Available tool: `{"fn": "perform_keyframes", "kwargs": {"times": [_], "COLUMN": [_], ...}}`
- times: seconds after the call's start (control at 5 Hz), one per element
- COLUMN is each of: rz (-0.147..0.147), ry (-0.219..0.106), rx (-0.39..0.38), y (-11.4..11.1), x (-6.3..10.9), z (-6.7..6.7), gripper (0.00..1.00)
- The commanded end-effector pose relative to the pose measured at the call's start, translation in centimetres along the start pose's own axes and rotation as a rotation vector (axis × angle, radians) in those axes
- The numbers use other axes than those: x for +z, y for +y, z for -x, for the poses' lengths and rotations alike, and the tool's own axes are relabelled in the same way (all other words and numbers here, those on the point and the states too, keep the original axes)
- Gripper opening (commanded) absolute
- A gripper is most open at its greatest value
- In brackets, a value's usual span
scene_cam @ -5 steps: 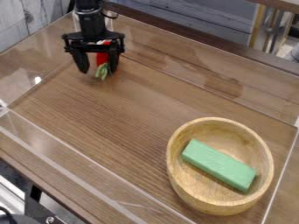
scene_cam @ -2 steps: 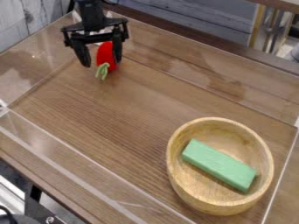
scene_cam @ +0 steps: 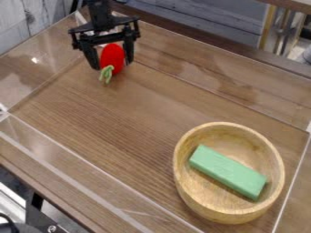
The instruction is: Move the red fruit to the left
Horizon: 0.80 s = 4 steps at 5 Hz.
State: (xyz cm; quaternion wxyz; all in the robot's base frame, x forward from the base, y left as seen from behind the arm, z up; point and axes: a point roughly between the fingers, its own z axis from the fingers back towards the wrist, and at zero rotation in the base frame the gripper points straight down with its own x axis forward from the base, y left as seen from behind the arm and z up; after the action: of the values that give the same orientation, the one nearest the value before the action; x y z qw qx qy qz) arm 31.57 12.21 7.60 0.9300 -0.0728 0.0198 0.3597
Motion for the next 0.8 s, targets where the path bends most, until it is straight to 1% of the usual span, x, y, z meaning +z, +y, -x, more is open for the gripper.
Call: {"fn": "perform_keyframes", "kwargs": {"times": [0.0,0.2,0.4,0.6], "rz": [0.031,0.029,0.035,0.047], "ry": [-0.074,-0.06,-0.045,-0.05], "rx": [-0.066,-0.095,-0.107,-0.063], "y": [-1.7,-2.4,-2.7,-2.2], "x": [3.2,3.0,3.3,4.2], "z": [-0.5,1.0,2.0,1.9], "gripper": [1.0,1.0,1.0,1.0]}}
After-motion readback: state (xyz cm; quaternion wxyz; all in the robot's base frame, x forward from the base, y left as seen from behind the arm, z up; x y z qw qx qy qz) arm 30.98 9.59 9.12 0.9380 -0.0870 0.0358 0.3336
